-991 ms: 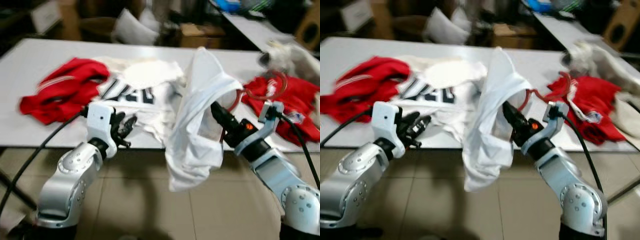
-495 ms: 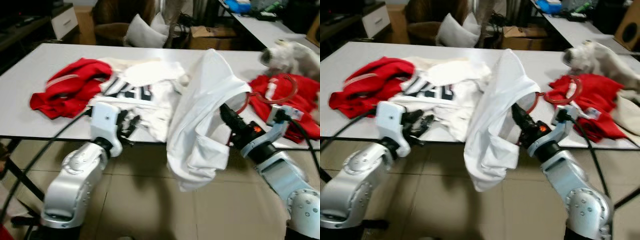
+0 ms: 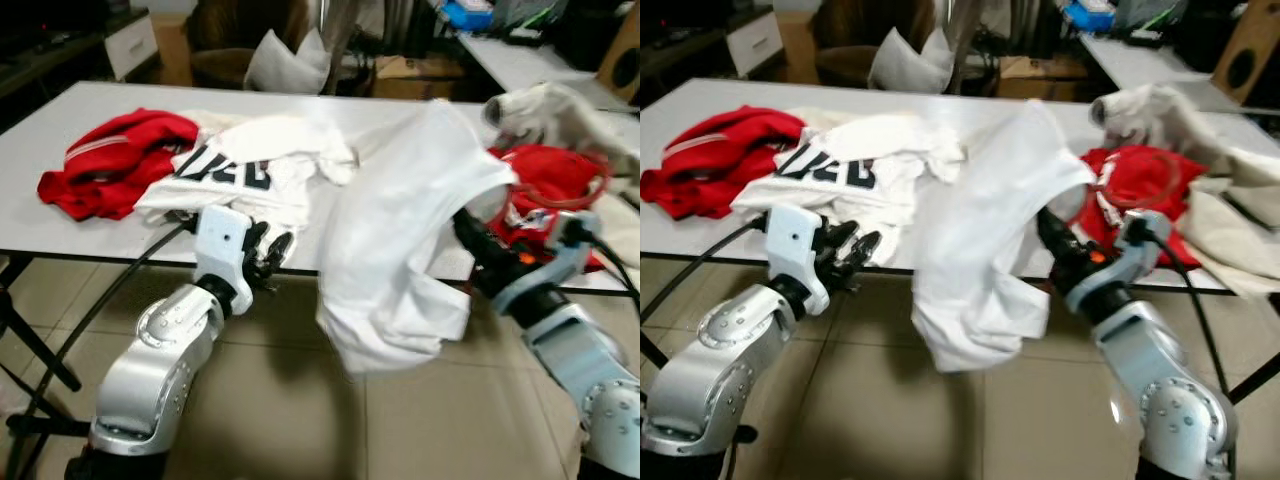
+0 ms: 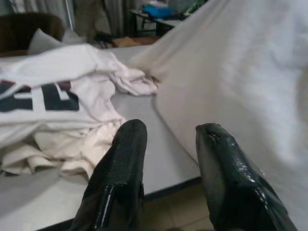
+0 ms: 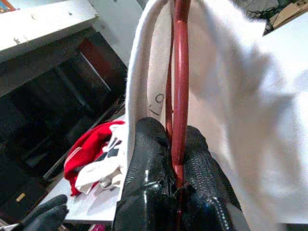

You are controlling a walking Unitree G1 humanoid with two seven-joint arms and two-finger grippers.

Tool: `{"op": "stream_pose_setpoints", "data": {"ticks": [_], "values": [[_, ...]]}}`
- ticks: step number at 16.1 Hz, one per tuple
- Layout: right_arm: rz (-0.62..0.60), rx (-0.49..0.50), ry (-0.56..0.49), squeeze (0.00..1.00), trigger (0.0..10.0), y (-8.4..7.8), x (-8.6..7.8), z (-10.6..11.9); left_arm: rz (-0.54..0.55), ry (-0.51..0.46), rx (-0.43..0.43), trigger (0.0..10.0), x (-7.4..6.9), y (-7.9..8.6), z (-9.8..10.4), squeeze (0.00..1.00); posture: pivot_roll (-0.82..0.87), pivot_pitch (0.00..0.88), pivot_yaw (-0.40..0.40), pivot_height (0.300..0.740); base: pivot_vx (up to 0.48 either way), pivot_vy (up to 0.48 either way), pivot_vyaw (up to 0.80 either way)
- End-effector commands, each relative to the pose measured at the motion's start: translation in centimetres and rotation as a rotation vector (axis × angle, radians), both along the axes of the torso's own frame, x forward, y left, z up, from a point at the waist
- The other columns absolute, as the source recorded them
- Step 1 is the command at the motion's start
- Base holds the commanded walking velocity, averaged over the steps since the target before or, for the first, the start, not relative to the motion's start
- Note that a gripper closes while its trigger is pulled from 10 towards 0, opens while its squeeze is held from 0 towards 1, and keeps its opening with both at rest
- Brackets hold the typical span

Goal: Hang hanger

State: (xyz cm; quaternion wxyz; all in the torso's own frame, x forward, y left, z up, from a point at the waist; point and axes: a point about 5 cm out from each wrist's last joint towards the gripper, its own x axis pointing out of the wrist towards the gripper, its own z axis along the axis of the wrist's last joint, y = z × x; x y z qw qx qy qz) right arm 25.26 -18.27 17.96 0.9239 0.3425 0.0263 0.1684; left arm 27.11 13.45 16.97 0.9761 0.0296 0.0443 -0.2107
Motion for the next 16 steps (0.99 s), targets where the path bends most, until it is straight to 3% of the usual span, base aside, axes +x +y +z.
{"op": "stream_pose_setpoints", "data": {"ticks": [1,4,16], "values": [[0.013,0.006,-0.019,0.0,10.0,0.5,0.0,0.3,0.016,-0.015,0.017,10.0,0.2,0.5,0.3,0.0,-0.15,0.0,-0.002,0.74,0.0,-0.307,0.0],[0.013,0.002,-0.007,0.0,10.0,0.5,-0.4,0.0,0.009,-0.001,0.018,10.0,-0.1,0.5,0.2,0.0,-0.14,0.0,-0.006,0.74,0.0,-0.095,0.13],[0.142,-0.035,-0.016,0.0,10.0,0.8,-1.9,-0.2,-0.013,0.013,0.044,10.0,-0.7,0.3,-0.2,0.0,-0.13,0.0,-0.03,0.74,0.0,0.0,0.8]]}}
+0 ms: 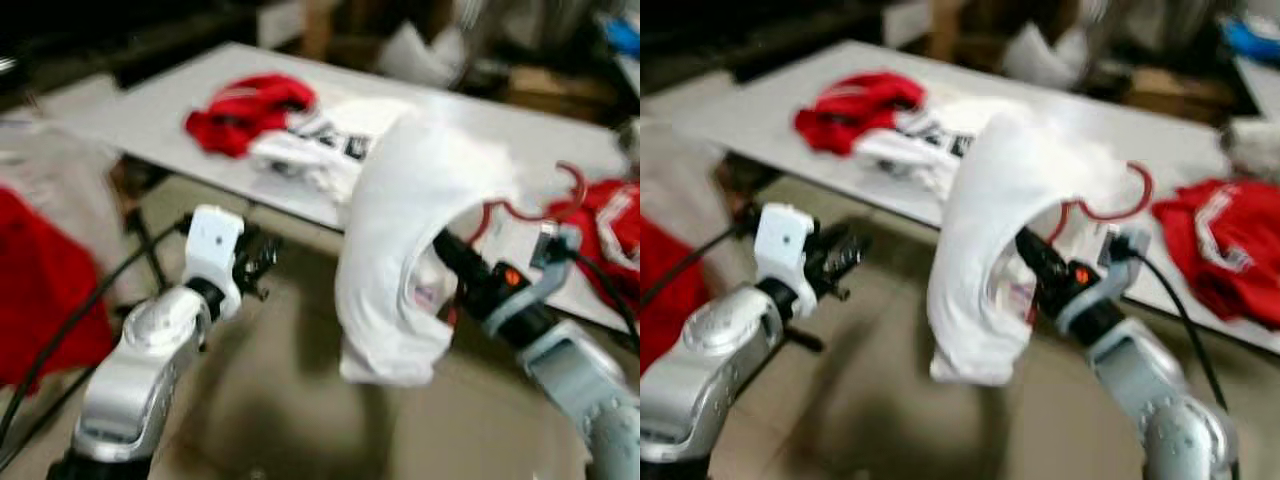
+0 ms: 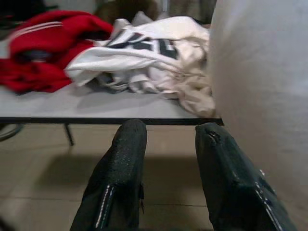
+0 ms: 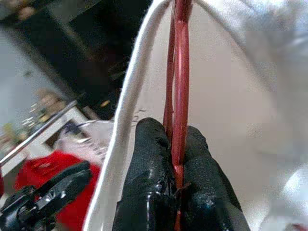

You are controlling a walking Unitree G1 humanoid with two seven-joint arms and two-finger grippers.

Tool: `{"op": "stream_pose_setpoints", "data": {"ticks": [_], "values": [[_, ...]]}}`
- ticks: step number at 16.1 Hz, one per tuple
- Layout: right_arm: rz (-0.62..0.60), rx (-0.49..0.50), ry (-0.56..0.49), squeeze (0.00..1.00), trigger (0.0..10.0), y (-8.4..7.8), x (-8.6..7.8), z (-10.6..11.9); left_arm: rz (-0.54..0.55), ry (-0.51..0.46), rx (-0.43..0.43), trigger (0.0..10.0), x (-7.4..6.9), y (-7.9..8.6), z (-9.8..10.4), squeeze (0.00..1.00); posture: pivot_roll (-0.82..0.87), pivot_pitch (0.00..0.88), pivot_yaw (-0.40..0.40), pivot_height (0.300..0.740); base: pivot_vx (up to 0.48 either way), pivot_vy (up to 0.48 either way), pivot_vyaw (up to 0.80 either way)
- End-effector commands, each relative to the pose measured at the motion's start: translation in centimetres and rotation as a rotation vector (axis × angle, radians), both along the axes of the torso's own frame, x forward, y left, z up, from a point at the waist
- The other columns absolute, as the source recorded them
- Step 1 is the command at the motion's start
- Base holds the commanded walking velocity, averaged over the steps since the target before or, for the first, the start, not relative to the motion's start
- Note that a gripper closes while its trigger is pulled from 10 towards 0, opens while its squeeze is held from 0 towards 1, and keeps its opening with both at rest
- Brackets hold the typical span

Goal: Hang hanger

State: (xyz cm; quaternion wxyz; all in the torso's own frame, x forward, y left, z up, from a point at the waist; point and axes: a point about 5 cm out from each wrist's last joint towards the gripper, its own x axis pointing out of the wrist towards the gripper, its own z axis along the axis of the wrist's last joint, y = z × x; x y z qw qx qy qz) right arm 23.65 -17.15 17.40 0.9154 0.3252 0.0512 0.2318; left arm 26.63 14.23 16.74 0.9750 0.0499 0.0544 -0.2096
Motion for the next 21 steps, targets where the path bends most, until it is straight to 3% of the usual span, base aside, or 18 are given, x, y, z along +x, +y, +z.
{"op": "stream_pose_setpoints", "data": {"ticks": [1,13,17,21], "values": [[0.028,-0.004,-0.023,0.0,10.0,-0.3,-0.5,0.5,-0.015,0.004,0.001,10.0,-0.3,-0.5,0.0,0.0,-0.13,0.0,-0.031,0.74,0.0,0.0,0.8],[0.123,-0.008,-0.044,0.0,10.0,-0.3,-1.1,0.7,-0.016,0.014,0.006,10.0,-0.7,-0.4,-0.3,0.0,-0.13,0.0,-0.044,0.74,0.0,0.0,0.8],[0.08,-0.067,-0.012,0.0,10.0,-0.5,-0.7,0.0,-0.006,0.016,0.017,10.0,-0.7,-0.4,-0.4,0.0,-0.13,0.0,-0.042,0.74,0.0,0.0,0.8],[0.028,-0.148,-0.006,0.0,10.0,0.0,0.7,-0.5,0.008,0.013,0.038,10.0,-0.4,0.0,-0.4,0.0,-0.12,0.0,-0.035,0.74,0.0,0.0,0.8]]}}
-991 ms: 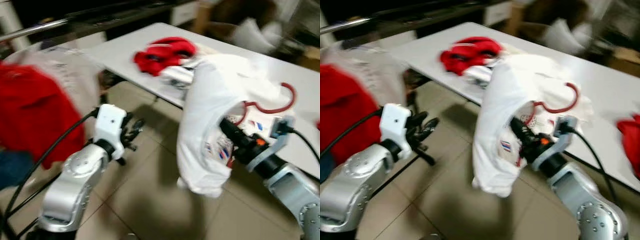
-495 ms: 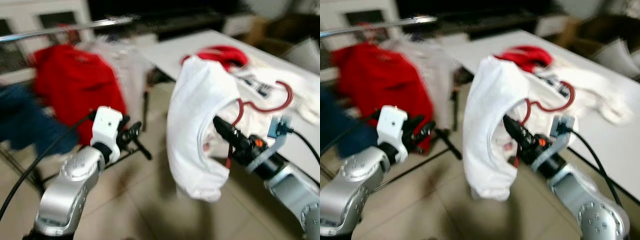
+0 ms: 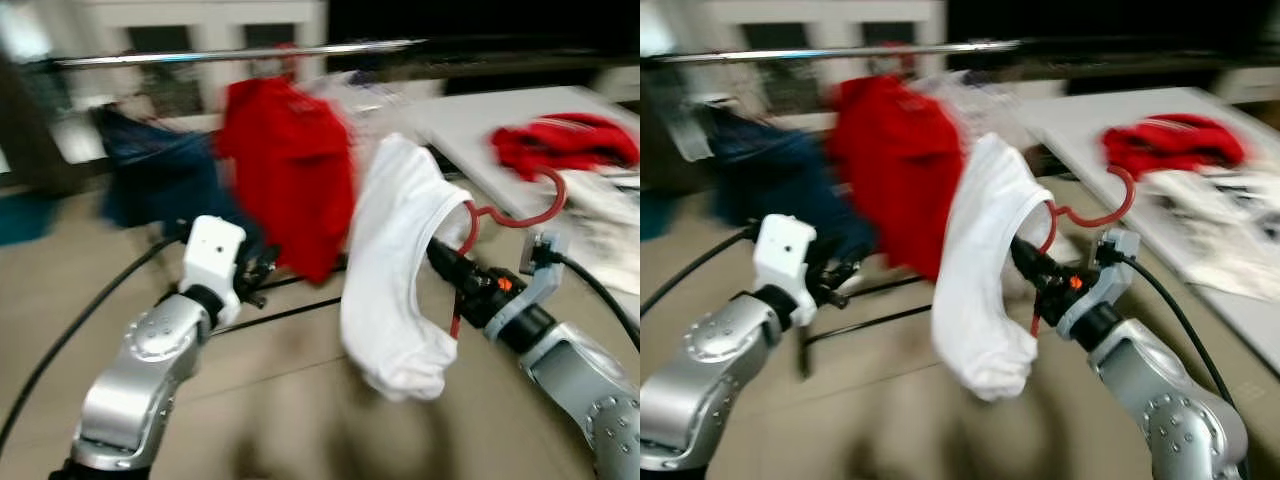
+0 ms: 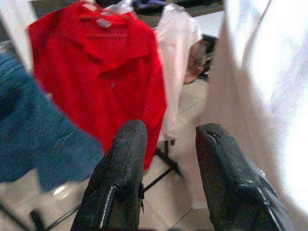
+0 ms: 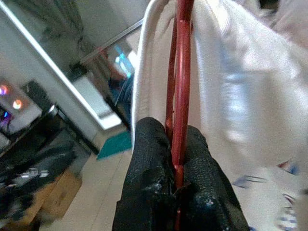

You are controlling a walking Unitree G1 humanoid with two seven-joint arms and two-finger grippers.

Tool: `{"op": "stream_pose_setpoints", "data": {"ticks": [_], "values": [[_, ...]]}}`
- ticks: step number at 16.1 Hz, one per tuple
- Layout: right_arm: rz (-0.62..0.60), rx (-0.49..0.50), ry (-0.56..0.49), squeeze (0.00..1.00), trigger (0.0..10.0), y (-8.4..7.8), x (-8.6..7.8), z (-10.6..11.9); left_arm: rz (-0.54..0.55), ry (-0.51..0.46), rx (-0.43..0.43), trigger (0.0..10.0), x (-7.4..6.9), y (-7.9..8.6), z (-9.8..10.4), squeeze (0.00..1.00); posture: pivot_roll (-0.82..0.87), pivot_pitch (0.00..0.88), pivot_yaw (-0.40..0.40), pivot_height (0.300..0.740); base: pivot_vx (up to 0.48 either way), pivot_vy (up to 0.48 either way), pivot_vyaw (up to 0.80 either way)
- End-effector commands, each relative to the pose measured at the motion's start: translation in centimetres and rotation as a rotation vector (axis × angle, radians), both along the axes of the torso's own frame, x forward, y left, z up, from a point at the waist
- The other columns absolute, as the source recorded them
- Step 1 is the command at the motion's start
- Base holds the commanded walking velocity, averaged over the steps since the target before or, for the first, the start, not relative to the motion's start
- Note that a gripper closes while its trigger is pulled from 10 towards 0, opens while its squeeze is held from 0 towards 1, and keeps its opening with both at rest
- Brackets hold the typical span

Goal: Hang hanger

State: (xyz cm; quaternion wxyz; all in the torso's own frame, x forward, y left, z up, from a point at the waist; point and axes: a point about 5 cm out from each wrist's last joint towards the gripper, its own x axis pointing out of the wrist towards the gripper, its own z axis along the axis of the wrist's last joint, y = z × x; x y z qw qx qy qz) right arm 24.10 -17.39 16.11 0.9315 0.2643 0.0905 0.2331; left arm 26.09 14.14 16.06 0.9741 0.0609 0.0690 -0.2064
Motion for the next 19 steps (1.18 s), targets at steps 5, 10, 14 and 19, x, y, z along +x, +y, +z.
{"op": "stream_pose_setpoints", "data": {"ticks": [5,10,14,19], "values": [[-0.03,-0.098,-0.017,0.0,10.0,0.7,1.2,-0.1,0.026,-0.009,0.012,10.0,0.2,0.4,0.2,0.0,-0.12,0.0,-0.035,0.74,0.0,0.0,0.8],[-0.05,-0.171,-0.003,0.0,10.0,1.3,1.7,-0.8,0.078,-0.024,0.021,10.0,0.8,0.6,0.4,0.0,-0.13,0.0,-0.035,0.74,0.0,-0.129,0.8],[-0.046,-0.195,-0.012,0.0,10.0,1.9,2.2,-0.7,0.097,-0.017,0.006,10.0,0.9,0.5,0.3,0.0,-0.13,0.0,-0.036,0.74,0.0,-0.12,0.0],[0.056,-0.275,-0.088,0.0,10.0,2.6,2.5,0.5,0.069,-0.011,-0.026,10.0,1.2,0.3,0.2,0.0,-0.14,0.0,-0.032,0.74,0.0,0.0,0.0]]}}
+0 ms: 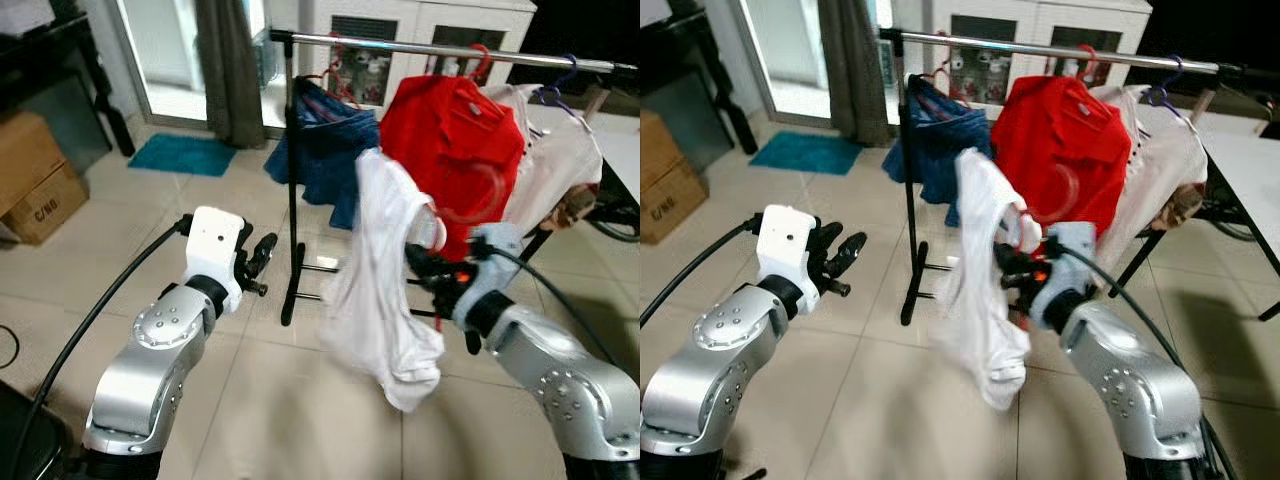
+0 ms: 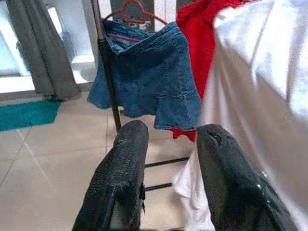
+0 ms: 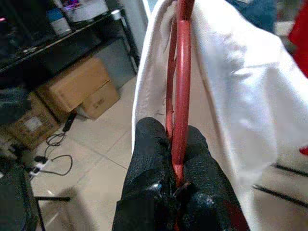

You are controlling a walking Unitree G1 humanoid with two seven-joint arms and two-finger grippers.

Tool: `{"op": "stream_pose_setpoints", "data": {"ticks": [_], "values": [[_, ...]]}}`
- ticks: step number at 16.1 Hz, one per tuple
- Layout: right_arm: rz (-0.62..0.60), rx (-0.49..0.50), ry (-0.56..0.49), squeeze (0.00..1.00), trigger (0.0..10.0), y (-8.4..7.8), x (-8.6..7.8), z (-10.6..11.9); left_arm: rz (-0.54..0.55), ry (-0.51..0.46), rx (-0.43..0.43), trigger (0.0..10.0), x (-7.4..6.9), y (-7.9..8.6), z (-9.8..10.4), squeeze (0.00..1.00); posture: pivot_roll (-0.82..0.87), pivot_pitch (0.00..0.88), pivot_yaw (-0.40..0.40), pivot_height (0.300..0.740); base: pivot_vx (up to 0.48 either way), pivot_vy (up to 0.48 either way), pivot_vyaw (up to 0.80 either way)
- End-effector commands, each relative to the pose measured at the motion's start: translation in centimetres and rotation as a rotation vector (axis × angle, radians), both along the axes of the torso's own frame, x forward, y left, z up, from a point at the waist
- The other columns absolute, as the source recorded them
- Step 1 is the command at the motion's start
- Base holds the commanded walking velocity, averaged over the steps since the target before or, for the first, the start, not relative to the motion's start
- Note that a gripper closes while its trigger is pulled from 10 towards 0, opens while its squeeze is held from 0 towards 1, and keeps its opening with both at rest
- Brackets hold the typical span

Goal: Hang hanger

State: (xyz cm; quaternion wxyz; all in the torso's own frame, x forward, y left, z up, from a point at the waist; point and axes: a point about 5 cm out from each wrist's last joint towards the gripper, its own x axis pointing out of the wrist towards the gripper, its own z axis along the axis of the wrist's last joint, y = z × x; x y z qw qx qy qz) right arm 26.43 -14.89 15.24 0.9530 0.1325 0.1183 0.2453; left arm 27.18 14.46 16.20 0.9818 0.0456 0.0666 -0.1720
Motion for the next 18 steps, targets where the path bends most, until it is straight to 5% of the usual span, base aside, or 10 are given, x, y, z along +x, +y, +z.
{"op": "stream_pose_setpoints", "data": {"ticks": [1,2,4,7,8,9,15,17,18], "values": [[0.02,-0.01,-0.071,0.0,10.0,0.2,0.3,1.5,-0.024,0.002,-0.034,10.0,0.1,0.0,0.2,0.25,-0.14,0.0,-0.032,0.74,0.0,0.0,0.0],[0.023,-0.031,-0.072,0.0,10.0,0.2,0.4,1.7,-0.054,0.007,-0.06,10.0,0.1,-0.2,0.3,1.0,-0.14,0.0,-0.032,0.74,0.0,0.0,0.0],[0.026,-0.079,-0.075,0.0,10.0,0.3,1.1,2.0,-0.15,0.004,-0.073,10.0,0.5,-1.2,0.8,1.0,-0.15,0.0,-0.032,0.74,0.0,0.0,0.0],[0.056,-0.176,-0.089,0.0,10.0,1.3,1.6,2.5,-0.334,0.016,-0.267,10.0,1.5,-3.5,2.0,1.0,-0.15,0.0,-0.04,0.74,0.0,0.0,0.0],[0.067,-0.2,-0.095,0.0,10.0,1.6,1.7,2.6,-0.398,0.016,-0.28,10.0,1.5,-4.1,2.3,0.85,-0.15,0.0,-0.04,0.74,0.0,0.0,0.0],[0.073,-0.211,-0.098,0.0,10.0,1.8,1.7,2.6,-0.425,0.022,-0.291,10.0,1.5,-4.4,2.3,0.0,-0.15,0.0,-0.04,0.74,0.0,0.0,0.0],[0.129,-0.254,-0.127,0.0,10.0,2.7,1.3,3.1,-0.443,0.004,-0.345,10.0,3.9,-4.8,3.0,0.0,-0.17,0.0,-0.03,0.74,0.0,0.0,0.0],[0.133,-0.256,-0.128,0.0,10.0,2.8,1.2,3.1,-0.473,-0.001,-0.332,0.0,4.0,-5.0,2.9,0.0,-0.17,0.0,-0.03,0.74,0.0,0.0,0.0],[0.138,-0.255,-0.129,0.0,10.0,2.9,1.2,3.2,-0.485,0.003,-0.315,0.0,4.0,-5.2,2.6,0.0,-0.17,0.0,-0.03,0.74,0.0,0.0,0.0]]}}
